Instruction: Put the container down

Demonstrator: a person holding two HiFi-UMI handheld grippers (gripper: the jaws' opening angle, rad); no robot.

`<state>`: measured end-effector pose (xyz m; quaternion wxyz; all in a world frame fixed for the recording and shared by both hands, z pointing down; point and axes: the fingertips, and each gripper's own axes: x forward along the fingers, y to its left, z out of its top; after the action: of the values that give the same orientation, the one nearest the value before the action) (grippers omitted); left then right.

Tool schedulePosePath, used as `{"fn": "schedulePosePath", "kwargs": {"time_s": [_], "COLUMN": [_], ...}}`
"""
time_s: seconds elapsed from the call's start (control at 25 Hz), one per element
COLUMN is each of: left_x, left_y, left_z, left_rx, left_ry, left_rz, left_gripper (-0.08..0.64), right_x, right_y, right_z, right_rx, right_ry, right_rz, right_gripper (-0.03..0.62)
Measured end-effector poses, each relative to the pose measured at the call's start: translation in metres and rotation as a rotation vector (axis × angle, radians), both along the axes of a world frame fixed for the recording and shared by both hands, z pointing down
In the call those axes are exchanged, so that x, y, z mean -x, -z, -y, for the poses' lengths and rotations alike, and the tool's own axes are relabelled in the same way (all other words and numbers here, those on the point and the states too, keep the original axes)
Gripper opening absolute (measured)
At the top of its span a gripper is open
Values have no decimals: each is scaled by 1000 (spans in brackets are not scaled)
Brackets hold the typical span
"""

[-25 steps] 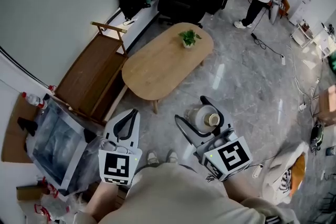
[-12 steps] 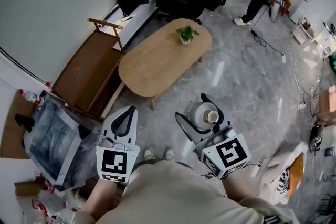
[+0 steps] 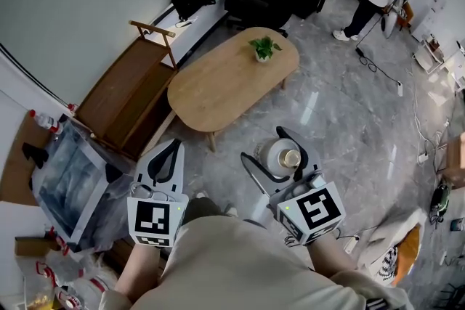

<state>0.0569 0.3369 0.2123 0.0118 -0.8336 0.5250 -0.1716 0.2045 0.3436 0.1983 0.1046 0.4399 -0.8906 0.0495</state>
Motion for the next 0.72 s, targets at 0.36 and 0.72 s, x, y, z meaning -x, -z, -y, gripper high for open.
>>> {"fn": "schedulePosePath", "kwargs": {"time_s": [0.36, 0.72], "left_x": [3, 17], "left_y": [-7, -24], "left_z": [12, 59], "left_rx": [-1, 8], "left_ry": [27, 34], "left_rz": [12, -13], "left_gripper": [9, 9], "right_x": [-3, 13], "right_y": [-8, -24], "right_z": [15, 58], "right_rx": [10, 23], "right_ry": [11, 31], "right_rz": [9, -32], "right_gripper": [333, 333]}}
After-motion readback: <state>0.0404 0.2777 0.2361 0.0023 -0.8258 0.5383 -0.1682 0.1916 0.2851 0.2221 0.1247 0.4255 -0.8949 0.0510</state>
